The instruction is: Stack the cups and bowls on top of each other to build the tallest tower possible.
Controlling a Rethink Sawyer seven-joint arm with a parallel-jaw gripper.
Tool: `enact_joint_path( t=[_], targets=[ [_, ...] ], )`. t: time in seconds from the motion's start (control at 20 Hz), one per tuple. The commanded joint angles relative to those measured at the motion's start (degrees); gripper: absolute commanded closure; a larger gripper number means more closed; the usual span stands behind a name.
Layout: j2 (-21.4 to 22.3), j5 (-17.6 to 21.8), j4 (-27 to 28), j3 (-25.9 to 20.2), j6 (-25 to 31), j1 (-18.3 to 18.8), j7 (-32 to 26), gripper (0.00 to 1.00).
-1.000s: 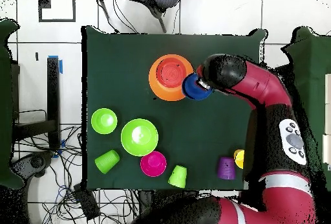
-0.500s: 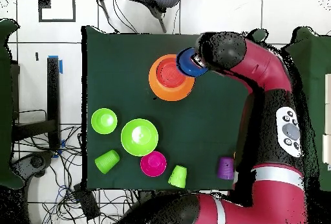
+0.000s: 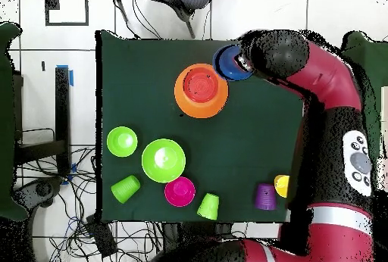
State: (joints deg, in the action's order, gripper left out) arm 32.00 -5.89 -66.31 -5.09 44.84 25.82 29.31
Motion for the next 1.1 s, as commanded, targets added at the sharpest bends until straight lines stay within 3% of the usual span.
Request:
enact_joint_path(
  t=[0.05, 0.4, 0.8, 1.0, 1.1],
  targets=[
    [3.22, 0.42, -7.02, -3.72, 8.67, 1.38, 4.87, 1.0],
    [3.47, 2.15, -6.8, -3.26, 17.23, 1.01, 3.97, 1.0],
    [4.28, 0.68, -11.02, -4.76, 17.98, 1.64, 4.22, 1.0],
    [4.19, -0.15, -13.43, -5.74, 14.86, 2.48, 4.17, 1.0],
    [4.65, -0.94, -16.3, -7.01, 8.49, 3.69, 3.55, 1.0]
  ],
)
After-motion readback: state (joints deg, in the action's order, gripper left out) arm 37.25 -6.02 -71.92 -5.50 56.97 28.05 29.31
